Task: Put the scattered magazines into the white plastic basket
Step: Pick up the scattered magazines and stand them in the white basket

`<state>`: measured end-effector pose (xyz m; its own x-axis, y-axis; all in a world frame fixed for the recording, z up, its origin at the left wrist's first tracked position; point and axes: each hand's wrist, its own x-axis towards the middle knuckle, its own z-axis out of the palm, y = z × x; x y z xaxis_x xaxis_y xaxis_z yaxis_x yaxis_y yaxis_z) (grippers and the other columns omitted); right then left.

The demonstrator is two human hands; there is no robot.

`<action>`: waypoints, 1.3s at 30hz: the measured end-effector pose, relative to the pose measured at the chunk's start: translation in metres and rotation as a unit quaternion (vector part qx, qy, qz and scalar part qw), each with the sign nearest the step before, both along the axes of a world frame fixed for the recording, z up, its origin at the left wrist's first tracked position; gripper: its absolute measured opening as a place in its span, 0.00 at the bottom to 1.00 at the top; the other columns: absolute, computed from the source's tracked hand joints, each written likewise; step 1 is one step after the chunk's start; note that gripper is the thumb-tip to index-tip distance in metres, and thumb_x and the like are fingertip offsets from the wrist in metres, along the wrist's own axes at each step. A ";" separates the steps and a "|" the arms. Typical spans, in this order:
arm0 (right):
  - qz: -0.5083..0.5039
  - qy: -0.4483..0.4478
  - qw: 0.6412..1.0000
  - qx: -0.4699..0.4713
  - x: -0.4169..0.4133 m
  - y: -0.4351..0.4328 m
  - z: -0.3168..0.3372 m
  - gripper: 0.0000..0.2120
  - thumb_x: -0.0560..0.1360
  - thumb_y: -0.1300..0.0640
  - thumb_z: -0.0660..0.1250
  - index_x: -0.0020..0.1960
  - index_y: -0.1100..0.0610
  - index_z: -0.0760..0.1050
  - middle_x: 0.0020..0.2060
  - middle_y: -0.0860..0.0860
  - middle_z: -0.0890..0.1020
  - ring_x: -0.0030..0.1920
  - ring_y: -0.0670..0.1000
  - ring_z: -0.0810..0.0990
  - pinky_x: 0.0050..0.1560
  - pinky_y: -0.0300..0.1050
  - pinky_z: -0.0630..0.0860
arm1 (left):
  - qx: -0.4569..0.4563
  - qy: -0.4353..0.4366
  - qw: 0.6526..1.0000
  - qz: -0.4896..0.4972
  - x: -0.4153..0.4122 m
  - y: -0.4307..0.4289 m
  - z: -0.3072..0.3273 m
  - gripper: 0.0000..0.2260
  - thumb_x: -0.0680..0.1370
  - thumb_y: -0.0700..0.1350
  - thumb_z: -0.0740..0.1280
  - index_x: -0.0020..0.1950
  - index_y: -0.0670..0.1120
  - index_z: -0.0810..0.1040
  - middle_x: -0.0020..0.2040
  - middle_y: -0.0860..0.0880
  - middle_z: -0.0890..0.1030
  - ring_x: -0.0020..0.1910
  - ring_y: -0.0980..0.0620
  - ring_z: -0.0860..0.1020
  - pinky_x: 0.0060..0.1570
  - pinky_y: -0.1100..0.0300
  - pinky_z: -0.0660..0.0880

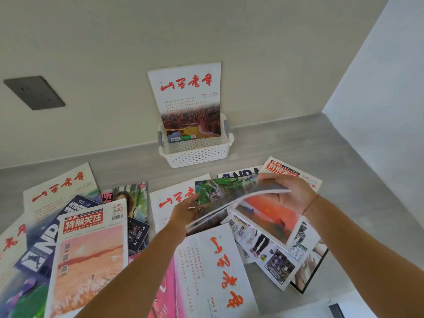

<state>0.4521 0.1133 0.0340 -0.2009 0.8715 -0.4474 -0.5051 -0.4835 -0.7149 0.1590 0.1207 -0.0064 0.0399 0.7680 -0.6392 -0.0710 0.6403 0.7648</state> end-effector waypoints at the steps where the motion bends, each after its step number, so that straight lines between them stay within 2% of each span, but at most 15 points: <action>1: 0.001 0.003 1.000 0.009 -0.002 0.002 0.002 0.11 0.70 0.64 0.63 0.49 0.66 0.79 0.43 0.61 0.84 0.45 0.58 0.85 0.43 0.47 0.83 | 0.017 0.011 1.000 -0.018 -0.004 0.000 -0.001 0.11 0.76 0.38 0.67 0.58 0.43 0.79 0.51 0.46 0.81 0.40 0.54 0.81 0.40 0.63 0.79; 4: 0.002 -0.062 0.998 0.015 -0.007 0.010 0.003 0.12 0.73 0.70 0.60 0.51 0.64 0.80 0.43 0.60 0.85 0.44 0.55 0.85 0.41 0.44 0.82 | 0.094 0.098 0.990 -0.046 -0.007 0.002 0.000 0.09 0.72 0.41 0.72 0.50 0.52 0.83 0.45 0.54 0.84 0.40 0.61 0.80 0.35 0.71 0.74; 6: 0.006 -0.189 0.981 0.041 -0.010 0.015 0.001 0.10 0.75 0.70 0.61 0.53 0.64 0.78 0.37 0.56 0.85 0.37 0.52 0.83 0.37 0.41 0.80 | 0.102 0.142 0.984 -0.016 -0.006 0.008 0.007 0.04 0.68 0.46 0.76 0.40 0.54 0.83 0.29 0.58 0.81 0.29 0.61 0.75 0.27 0.69 0.69; 7: 0.004 -0.275 0.960 0.059 -0.010 0.017 0.001 0.08 0.75 0.67 0.63 0.51 0.64 0.78 0.34 0.54 0.82 0.34 0.51 0.79 0.35 0.40 0.77 | 0.105 0.161 0.981 -0.008 -0.006 0.012 0.011 0.05 0.67 0.49 0.76 0.39 0.53 0.82 0.27 0.58 0.80 0.27 0.60 0.72 0.26 0.67 0.67; 9: -0.013 -0.408 0.909 0.088 -0.011 0.023 0.001 0.06 0.73 0.62 0.68 0.47 0.65 0.79 0.33 0.53 0.78 0.34 0.50 0.72 0.38 0.40 0.71 | 0.128 0.194 0.972 -0.032 -0.007 0.023 0.017 0.09 0.68 0.53 0.75 0.44 0.52 0.81 0.33 0.57 0.80 0.31 0.57 0.73 0.29 0.64 0.68; 10: -0.025 -0.428 0.898 0.094 -0.011 0.027 0.001 0.08 0.72 0.61 0.70 0.47 0.66 0.79 0.36 0.54 0.78 0.36 0.50 0.73 0.41 0.40 0.71 | 0.138 0.202 0.969 -0.044 -0.007 0.027 0.022 0.09 0.68 0.54 0.74 0.44 0.52 0.81 0.36 0.56 0.81 0.33 0.56 0.74 0.30 0.63 0.68; 14: -0.088 -0.379 0.915 0.104 -0.018 0.039 0.016 0.11 0.72 0.63 0.69 0.53 0.66 0.79 0.42 0.53 0.82 0.40 0.47 0.79 0.49 0.40 0.75 | 0.174 0.161 0.971 -0.042 -0.001 0.047 0.044 0.05 0.72 0.50 0.72 0.36 0.53 0.81 0.32 0.53 0.81 0.24 0.61 0.71 0.22 0.69 0.66; 18: -0.110 -0.336 0.927 0.124 -0.026 0.054 0.037 0.07 0.75 0.62 0.65 0.51 0.64 0.79 0.38 0.53 0.82 0.37 0.50 0.79 0.42 0.43 0.78 | 0.209 0.111 0.972 -0.011 0.004 0.071 0.070 0.06 0.74 0.49 0.69 0.38 0.52 0.82 0.34 0.56 0.83 0.34 0.58 0.81 0.34 0.65 0.76; 21: -0.071 -0.294 0.947 0.105 -0.032 0.058 0.046 0.09 0.76 0.63 0.64 0.55 0.62 0.76 0.39 0.53 0.81 0.37 0.51 0.80 0.38 0.43 0.80 | 0.220 0.112 0.968 0.037 0.003 0.084 0.084 0.08 0.75 0.52 0.67 0.39 0.52 0.82 0.29 0.58 0.83 0.28 0.62 0.80 0.25 0.69 0.74; 24: 0.001 -0.275 0.958 0.080 -0.037 0.056 0.043 0.10 0.75 0.67 0.63 0.52 0.56 0.76 0.43 0.53 0.83 0.38 0.48 0.84 0.45 0.47 0.81 | 0.207 0.117 0.970 0.044 -0.001 0.092 0.087 0.10 0.74 0.55 0.67 0.39 0.51 0.81 0.38 0.48 0.84 0.40 0.49 0.82 0.41 0.53 0.81; 26: 0.006 -0.276 0.958 0.071 -0.040 0.055 0.038 0.10 0.75 0.68 0.63 0.51 0.55 0.76 0.46 0.54 0.83 0.41 0.51 0.84 0.51 0.52 0.79 | 0.200 0.115 0.972 0.045 -0.006 0.094 0.086 0.10 0.74 0.56 0.67 0.38 0.51 0.81 0.40 0.45 0.84 0.41 0.45 0.82 0.45 0.47 0.80; 28: 0.000 -0.297 0.951 0.082 -0.044 0.059 0.037 0.09 0.75 0.67 0.63 0.53 0.58 0.76 0.49 0.57 0.82 0.46 0.56 0.82 0.53 0.55 0.78 | 0.209 0.112 0.971 0.041 -0.010 0.097 0.086 0.09 0.75 0.55 0.67 0.40 0.52 0.82 0.37 0.50 0.85 0.38 0.49 0.83 0.42 0.52 0.80; 32: -0.048 -0.333 0.933 0.125 -0.053 0.090 0.055 0.07 0.73 0.67 0.65 0.49 0.59 0.78 0.48 0.59 0.82 0.44 0.55 0.82 0.53 0.53 0.78 | 0.242 0.139 0.960 -0.003 -0.022 0.122 0.102 0.11 0.79 0.48 0.63 0.54 0.44 0.80 0.46 0.47 0.83 0.41 0.51 0.79 0.39 0.60 0.73; 37: -0.088 -0.433 0.877 0.190 -0.069 0.151 0.090 0.06 0.72 0.61 0.69 0.39 0.50 0.79 0.40 0.50 0.84 0.38 0.45 0.81 0.44 0.38 0.77 | 0.289 0.146 0.946 0.020 -0.040 0.171 0.140 0.09 0.76 0.40 0.67 0.55 0.42 0.81 0.46 0.44 0.82 0.45 0.47 0.78 0.53 0.49 0.76; 39: -0.106 -0.459 0.859 0.198 -0.077 0.175 0.094 0.07 0.71 0.59 0.70 0.36 0.50 0.79 0.37 0.49 0.83 0.36 0.46 0.80 0.43 0.40 0.78 | 0.297 0.159 0.939 0.062 -0.046 0.191 0.148 0.06 0.73 0.40 0.71 0.49 0.45 0.83 0.41 0.45 0.82 0.42 0.47 0.78 0.53 0.47 0.77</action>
<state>0.3752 0.2881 0.1284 0.2606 0.9654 0.0067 0.3140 -0.0782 -0.9462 0.1135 0.3118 0.1419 -0.1940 0.9792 -0.0599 0.1759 0.0948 0.9798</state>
